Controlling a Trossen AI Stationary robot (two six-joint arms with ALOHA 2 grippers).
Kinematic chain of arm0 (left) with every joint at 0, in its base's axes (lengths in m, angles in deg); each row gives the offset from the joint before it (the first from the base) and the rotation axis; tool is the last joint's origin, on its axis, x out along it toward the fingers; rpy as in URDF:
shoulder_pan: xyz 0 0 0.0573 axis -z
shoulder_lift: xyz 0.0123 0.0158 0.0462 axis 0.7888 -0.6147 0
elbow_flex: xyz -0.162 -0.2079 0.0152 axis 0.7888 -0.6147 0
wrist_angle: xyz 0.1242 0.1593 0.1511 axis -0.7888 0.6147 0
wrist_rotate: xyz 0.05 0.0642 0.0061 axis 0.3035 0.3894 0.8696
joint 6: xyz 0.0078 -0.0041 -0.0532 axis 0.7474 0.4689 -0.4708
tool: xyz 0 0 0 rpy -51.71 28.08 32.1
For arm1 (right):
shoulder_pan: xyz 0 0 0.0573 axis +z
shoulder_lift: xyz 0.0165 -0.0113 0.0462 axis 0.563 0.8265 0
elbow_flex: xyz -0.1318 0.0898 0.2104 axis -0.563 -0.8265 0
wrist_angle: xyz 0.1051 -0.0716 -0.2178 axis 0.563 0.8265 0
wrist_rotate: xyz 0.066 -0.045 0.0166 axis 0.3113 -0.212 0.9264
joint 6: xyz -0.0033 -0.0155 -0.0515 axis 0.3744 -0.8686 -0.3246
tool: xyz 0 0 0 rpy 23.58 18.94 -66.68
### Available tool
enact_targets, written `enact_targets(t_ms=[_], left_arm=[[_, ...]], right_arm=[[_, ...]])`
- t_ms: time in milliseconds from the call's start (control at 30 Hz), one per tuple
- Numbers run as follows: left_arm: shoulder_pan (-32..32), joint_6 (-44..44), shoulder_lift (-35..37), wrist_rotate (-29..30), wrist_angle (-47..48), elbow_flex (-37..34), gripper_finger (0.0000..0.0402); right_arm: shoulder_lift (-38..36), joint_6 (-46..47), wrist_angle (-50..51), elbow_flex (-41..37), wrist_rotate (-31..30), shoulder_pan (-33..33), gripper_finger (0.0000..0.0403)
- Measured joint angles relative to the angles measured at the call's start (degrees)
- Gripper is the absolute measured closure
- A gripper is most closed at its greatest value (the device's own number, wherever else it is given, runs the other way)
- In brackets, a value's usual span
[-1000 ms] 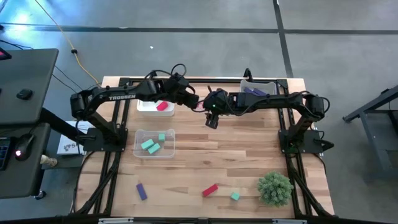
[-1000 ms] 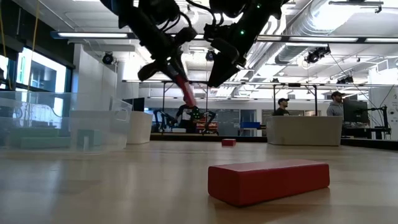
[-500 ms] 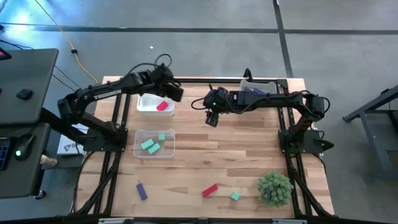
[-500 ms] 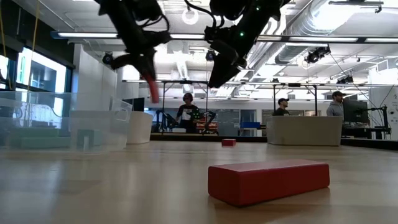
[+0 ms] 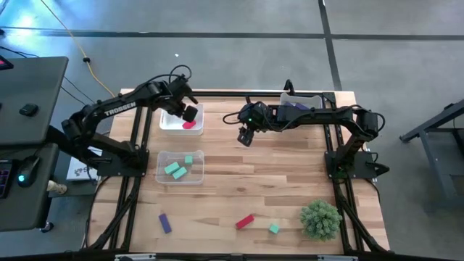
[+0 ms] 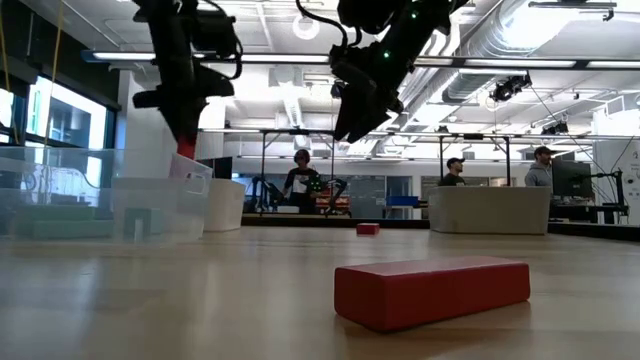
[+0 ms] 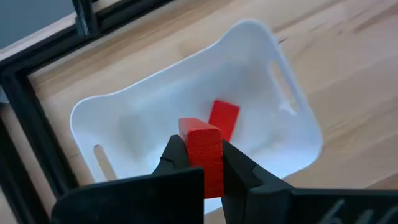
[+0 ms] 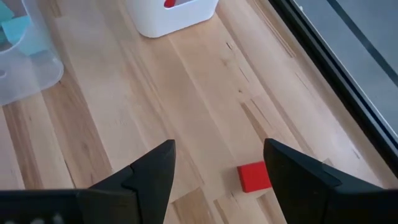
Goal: Sort & place blocks by color
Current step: Put the red block into the white bin
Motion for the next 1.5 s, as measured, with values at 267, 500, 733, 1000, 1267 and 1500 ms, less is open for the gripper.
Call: enact_targets(t_ms=[267, 500, 733, 1000, 1267, 1500], left_arm=[[-1.67, 2.67, -0.04, -0.01, 0.06, -4.01, 0.0402], [-3.10, 5.22, -0.04, -0.04, -1.63, -6.85, 0.0402], [-3.49, 6.51, -0.09, -0.47, -3.28, -9.55, 0.0402], [-3.47, 7.78, -0.26, -0.23, -6.17, -11.85, 0.0402], [-3.47, 8.54, -0.26, -0.16, -7.09, -11.85, 0.0401], [-3.47, 9.97, -0.26, -0.12, -7.06, -11.85, 0.0383]], right_arm=[[0.00, 3.14, 0.01, 0.02, 0.20, 0.00, 0.0169], [0.00, 8.39, 0.04, 0.02, 0.83, 0.15, 0.0169], [0.00, 9.76, 0.04, 0.02, 3.04, 0.22, 0.0169], [0.00, 15.36, 0.88, 0.02, 8.33, 0.22, 0.0169], [0.00, 21.89, 8.72, 0.07, 18.92, 0.88, 0.0169], [0.00, 23.85, 18.04, 0.07, 21.08, 4.81, 0.0169]])
